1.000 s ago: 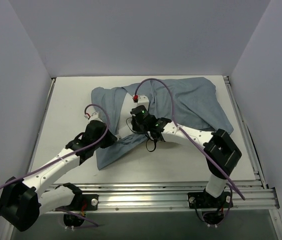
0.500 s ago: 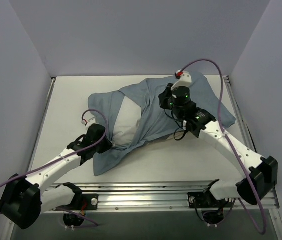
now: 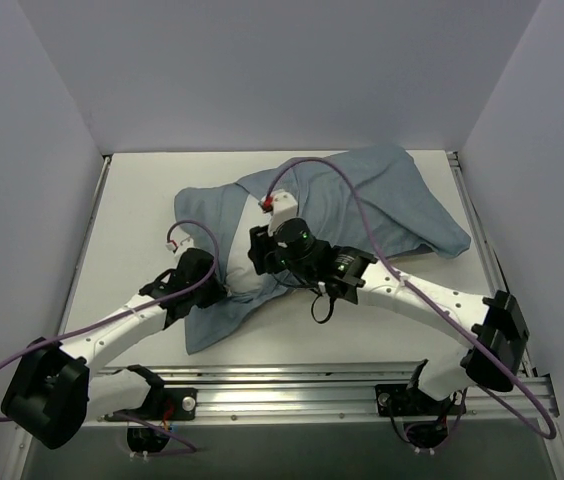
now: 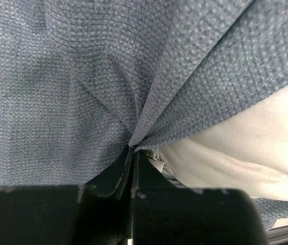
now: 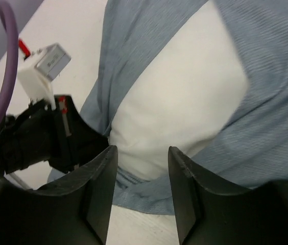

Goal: Remove the pillowcase from the pillow

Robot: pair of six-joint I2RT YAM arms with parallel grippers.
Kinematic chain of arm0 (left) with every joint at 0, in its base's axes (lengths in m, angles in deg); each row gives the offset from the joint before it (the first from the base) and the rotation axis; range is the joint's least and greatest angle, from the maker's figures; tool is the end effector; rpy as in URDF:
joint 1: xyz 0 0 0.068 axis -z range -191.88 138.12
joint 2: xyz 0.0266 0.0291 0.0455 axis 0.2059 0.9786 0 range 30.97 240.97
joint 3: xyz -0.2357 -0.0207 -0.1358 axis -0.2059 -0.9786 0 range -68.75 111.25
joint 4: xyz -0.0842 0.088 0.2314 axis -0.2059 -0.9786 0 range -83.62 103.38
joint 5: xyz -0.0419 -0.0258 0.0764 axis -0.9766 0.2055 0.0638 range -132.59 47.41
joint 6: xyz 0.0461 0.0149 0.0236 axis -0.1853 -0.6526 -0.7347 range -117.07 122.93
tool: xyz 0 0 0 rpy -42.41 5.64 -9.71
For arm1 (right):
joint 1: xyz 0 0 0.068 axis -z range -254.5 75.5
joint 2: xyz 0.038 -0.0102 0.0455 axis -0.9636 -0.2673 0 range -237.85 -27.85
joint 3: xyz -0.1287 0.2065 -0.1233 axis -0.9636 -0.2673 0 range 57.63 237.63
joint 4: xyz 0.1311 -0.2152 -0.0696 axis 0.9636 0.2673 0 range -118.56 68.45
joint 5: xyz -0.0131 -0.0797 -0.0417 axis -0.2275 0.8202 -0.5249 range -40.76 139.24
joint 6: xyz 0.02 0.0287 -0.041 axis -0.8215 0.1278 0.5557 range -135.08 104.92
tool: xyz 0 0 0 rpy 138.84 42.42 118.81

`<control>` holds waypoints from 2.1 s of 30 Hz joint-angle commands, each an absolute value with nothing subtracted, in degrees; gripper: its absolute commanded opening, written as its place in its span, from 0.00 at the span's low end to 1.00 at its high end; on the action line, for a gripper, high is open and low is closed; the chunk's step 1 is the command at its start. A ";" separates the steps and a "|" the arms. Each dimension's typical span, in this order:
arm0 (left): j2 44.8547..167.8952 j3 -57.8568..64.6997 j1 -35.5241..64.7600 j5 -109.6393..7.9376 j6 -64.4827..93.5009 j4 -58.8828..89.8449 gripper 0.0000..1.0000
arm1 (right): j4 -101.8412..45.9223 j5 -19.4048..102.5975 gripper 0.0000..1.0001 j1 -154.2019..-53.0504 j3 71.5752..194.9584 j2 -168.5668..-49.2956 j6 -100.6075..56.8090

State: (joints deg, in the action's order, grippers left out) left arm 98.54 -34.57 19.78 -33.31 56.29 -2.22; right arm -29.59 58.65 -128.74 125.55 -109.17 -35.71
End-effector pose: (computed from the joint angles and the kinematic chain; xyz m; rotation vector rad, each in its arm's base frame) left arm 0.1976 -0.1151 0.1905 -0.5379 2.4093 -0.4760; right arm 0.2027 0.2716 0.3527 -0.4176 1.8064 0.7837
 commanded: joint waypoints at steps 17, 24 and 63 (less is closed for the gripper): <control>94.78 -38.69 19.76 -34.50 56.72 -2.44 0.02 | -29.07 81.06 1.00 -135.85 125.40 -131.73 -44.53; 95.66 -39.21 19.93 -35.29 57.07 -0.78 0.02 | -32.42 77.97 1.00 -134.27 127.33 -139.10 -43.56; 104.53 -37.20 33.20 -32.84 64.35 5.64 0.02 | -50.79 63.13 0.00 -111.50 135.58 -122.16 -52.08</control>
State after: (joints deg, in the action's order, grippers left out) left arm 102.08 -36.39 29.50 -31.45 62.06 14.11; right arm -35.98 57.64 -115.62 127.43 -126.00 -48.78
